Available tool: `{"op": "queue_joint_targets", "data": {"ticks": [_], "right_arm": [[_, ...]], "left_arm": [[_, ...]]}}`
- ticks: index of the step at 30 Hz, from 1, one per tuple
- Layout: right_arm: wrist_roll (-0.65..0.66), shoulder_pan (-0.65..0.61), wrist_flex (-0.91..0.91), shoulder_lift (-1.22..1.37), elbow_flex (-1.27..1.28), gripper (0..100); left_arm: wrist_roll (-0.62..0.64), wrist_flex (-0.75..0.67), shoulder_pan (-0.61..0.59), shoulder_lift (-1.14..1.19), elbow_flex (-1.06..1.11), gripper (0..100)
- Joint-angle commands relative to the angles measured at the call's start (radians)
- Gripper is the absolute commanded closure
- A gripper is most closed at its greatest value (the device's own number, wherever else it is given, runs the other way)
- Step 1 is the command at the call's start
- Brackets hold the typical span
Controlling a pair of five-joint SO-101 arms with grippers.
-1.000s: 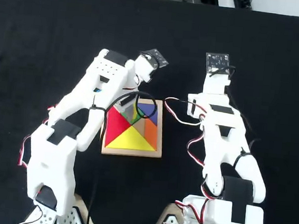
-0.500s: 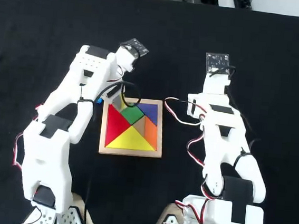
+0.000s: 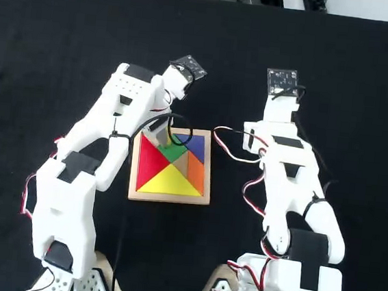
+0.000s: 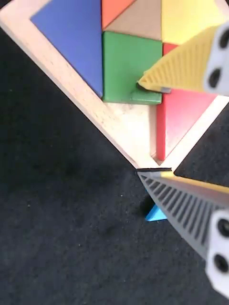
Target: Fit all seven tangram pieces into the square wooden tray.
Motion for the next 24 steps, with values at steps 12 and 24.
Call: {"op": "queue_joint_targets", "data": {"ticks": [12,24], "right_arm": [[0.008,0.009,-0.020,-0.001,-0.044,98.6],[0.008,0.009,-0.020,0.001,-0.042,98.6]], "left_arm": [[-0.256,0.196,-0.321,-0.106,-0.176,73],[-0.158,0.061,-0.303,0.008,-0.177,73]]}}
